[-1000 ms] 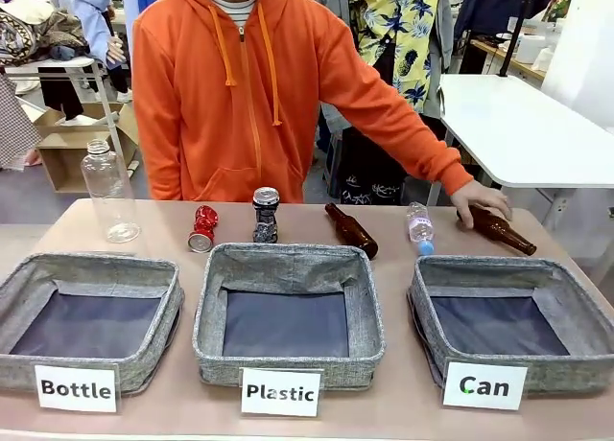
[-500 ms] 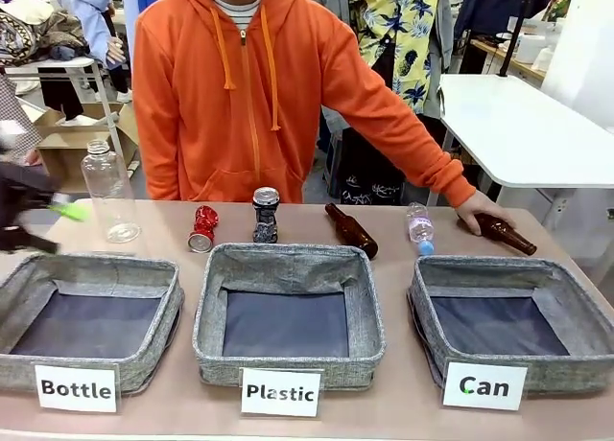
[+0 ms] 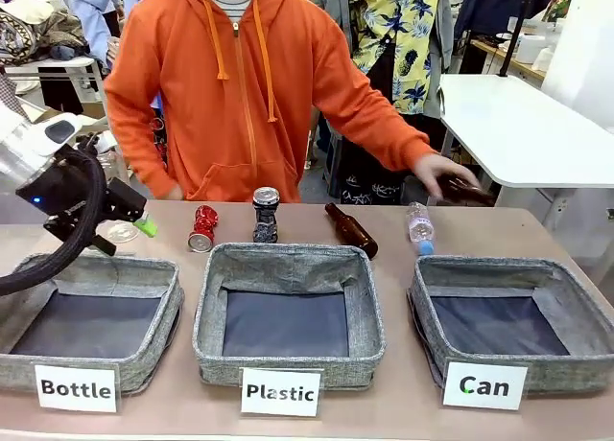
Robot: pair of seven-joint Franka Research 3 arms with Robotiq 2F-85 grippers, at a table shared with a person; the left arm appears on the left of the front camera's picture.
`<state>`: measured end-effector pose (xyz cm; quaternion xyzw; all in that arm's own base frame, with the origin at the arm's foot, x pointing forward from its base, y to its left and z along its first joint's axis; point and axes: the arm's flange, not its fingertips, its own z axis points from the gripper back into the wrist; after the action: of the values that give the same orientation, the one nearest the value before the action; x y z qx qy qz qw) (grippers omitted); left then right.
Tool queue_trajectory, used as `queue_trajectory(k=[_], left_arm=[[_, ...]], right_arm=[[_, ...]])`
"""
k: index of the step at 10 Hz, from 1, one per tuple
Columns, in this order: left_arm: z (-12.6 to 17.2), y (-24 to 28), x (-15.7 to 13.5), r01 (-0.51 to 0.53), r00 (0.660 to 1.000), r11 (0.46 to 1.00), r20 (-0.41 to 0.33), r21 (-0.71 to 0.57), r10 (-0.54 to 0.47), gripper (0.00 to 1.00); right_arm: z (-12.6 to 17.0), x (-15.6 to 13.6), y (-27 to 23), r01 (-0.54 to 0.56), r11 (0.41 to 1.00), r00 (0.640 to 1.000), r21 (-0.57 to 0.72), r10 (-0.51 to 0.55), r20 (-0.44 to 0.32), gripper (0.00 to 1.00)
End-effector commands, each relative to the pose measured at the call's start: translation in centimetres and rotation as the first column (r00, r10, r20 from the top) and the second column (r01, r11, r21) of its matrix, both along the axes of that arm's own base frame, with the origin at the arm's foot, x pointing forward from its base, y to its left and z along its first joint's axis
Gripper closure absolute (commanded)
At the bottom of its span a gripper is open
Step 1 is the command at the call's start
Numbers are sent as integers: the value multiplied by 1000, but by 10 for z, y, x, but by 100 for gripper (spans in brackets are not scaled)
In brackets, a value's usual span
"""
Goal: Sort the can waste into the basket.
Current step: Pick up the can waste from the table and place it in the right Fabric basket.
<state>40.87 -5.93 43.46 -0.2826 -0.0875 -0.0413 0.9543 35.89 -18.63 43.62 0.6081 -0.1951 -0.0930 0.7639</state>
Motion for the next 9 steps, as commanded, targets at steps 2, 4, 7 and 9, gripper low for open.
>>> queue_trajectory(k=[2, 4, 7, 9], left_arm=[[-2, -14, 22, -65, 997, 998, 29, -2, 65, 0], [8, -32, 73, -34, 999, 999, 1, 14, 34, 0], [47, 85, 25, 175, 978, 971, -84, -163, -191, 0], [62, 174, -37, 62, 998, 965, -10, -255, -67, 0]], right_arm=[[0, -1, -2, -14, 1000, 999, -7, 14, 29, 0], [0, -1, -2, -14, 1000, 999, -7, 14, 29, 0], [0, -1, -2, -14, 1000, 999, -7, 14, 29, 0], [0, -1, -2, -14, 1000, 999, -7, 14, 29, 0]])
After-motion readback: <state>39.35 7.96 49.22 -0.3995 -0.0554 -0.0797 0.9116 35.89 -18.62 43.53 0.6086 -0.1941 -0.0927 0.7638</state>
